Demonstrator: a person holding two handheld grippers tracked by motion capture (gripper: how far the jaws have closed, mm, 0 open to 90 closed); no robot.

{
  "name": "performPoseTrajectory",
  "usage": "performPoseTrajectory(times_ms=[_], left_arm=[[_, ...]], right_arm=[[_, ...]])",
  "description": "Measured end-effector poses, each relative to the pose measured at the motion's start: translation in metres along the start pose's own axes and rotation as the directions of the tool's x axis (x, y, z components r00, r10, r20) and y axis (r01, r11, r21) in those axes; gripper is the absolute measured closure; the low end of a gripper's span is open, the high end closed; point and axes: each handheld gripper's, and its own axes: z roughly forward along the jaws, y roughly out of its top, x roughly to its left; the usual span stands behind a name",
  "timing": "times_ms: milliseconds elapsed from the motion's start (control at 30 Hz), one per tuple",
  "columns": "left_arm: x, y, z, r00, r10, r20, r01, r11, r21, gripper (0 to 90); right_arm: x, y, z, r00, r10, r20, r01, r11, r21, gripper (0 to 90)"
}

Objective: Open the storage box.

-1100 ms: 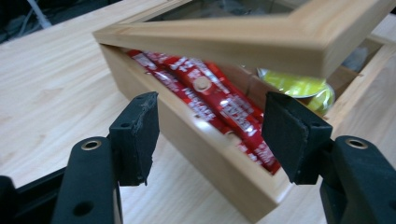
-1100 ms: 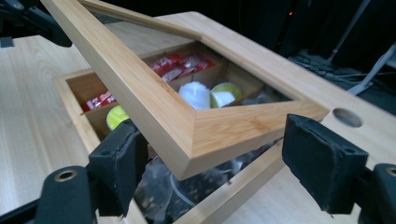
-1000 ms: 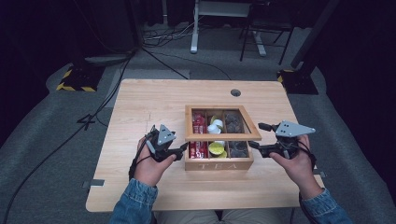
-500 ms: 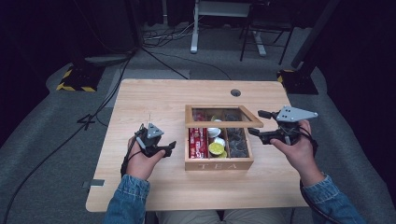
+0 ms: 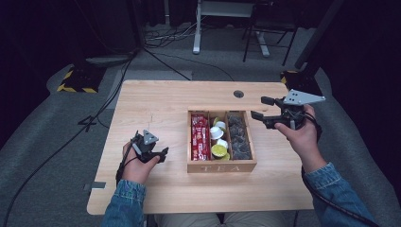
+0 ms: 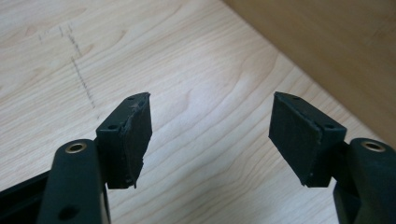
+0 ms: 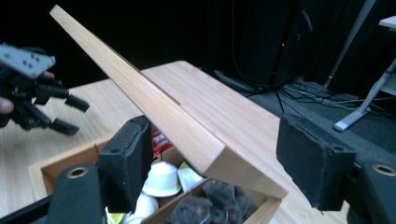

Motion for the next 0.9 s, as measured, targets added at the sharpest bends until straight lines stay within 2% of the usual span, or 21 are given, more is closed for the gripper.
performPoseTrajectory(times_ms=[67,100,133,233,433,667,900], left_arm=[[0.001,-0.002,0.001,0.9998,-0.01,0.016,0.01,0.9999,0.003,28.7],[0.001,-0.005,0.002,0.9993,-0.022,0.029,0.023,0.9995,-0.022,28.6],[0.002,-0.007,0.002,0.9991,-0.026,0.034,0.027,0.9994,-0.024,28.7],[0.003,-0.014,0.005,0.9994,-0.026,0.022,0.026,0.9997,0.002,28.5],[0.007,-0.025,0.002,0.999,-0.045,0.005,0.045,0.999,0.005,28.5],[0.014,-0.032,0.002,0.9981,-0.058,-0.019,0.058,0.9981,0.02,28.2],[0.019,-0.035,0.007,0.9978,-0.059,-0.029,0.06,0.9976,0.033,28.2]], right_arm=[[-0.003,0.004,0.0,1.0,0.009,-0.004,-0.009,1.0,-0.014,28.3],[-0.006,0.007,0.001,0.9999,0.011,-0.005,-0.011,1.0,-0.018,28.5],[-0.008,0.009,0.002,0.9999,0.015,-0.006,-0.015,1.0,-0.019,28.6],[-0.015,0.016,0.005,0.9991,0.039,-0.017,-0.04,0.999,-0.037,29.7],[-0.029,0.028,0.017,0.9962,0.079,-0.038,-0.081,0.994,-0.074,32.0],[-0.044,0.04,0.033,0.9949,0.093,-0.038,-0.096,0.993,-0.076,35.1],[-0.052,0.042,0.041,0.9923,0.12,-0.032,-0.122,0.99,-0.075,39.3]])
